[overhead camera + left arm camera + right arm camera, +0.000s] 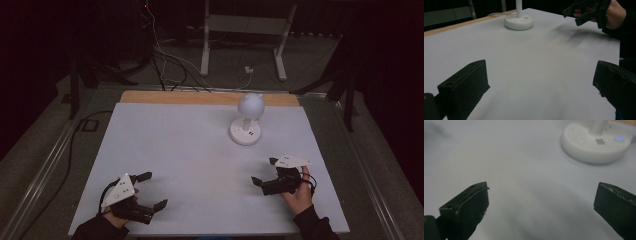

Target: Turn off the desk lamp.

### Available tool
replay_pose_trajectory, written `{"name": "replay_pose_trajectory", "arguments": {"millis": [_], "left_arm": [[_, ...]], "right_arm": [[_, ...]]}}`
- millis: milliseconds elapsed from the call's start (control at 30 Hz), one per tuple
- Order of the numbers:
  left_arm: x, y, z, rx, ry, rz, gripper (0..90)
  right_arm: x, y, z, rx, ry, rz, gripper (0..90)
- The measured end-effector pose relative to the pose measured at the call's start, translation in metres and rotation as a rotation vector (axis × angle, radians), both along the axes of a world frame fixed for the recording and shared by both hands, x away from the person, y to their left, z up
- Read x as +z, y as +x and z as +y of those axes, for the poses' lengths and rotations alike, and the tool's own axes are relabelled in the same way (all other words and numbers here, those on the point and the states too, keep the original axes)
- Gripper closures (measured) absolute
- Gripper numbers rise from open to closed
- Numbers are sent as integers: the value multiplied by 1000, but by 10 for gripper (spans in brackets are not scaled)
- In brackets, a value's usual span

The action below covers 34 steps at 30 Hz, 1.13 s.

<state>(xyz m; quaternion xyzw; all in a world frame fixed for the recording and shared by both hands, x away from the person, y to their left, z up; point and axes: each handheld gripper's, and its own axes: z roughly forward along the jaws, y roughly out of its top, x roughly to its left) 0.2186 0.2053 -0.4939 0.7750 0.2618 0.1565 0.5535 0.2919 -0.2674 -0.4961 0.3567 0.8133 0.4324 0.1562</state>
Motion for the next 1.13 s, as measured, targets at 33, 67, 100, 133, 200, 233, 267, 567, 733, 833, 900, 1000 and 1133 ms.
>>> {"name": "replay_pose_trajectory", "arguments": {"millis": [33,67,100,133,200,233,267,567,733,833,900,1000,1133], "left_arm": [[0,0,0,0,0,1,6],[0,0,0,0,0,1,6],[0,0,0,0,1,1,6],[0,0,0,0,2,0,6],[0,0,0,0,2,0,6],[0,0,0,0,3,0,6],[0,0,0,-1,3,0,6],[0,0,-1,-1,3,2,6],[0,0,-1,-2,3,4,6],[0,1,-1,-2,6,4,6],[0,0,-1,-3,5,4,6],[0,0,-1,-1,3,5,6],[0,1,-1,-1,-1,6,6]], "right_arm": [[-1,-2,-2,-1,-3,6,0],[-3,-5,-5,-3,-5,11,0],[-4,-8,-7,-10,-7,16,0],[-5,-10,-10,-13,-12,15,0],[-7,-16,-14,-22,-17,21,0],[-8,-18,-17,-28,-23,20,0],[-9,-21,-19,-31,-20,22,0],[-14,-31,-37,-66,-43,30,0],[-16,-30,-36,-59,-55,34,0],[-17,-29,-36,-55,-63,32,0],[-17,-29,-35,-54,-65,35,0],[-17,-30,-36,-52,-59,36,0],[-16,-30,-35,-48,-62,33,0]]}}
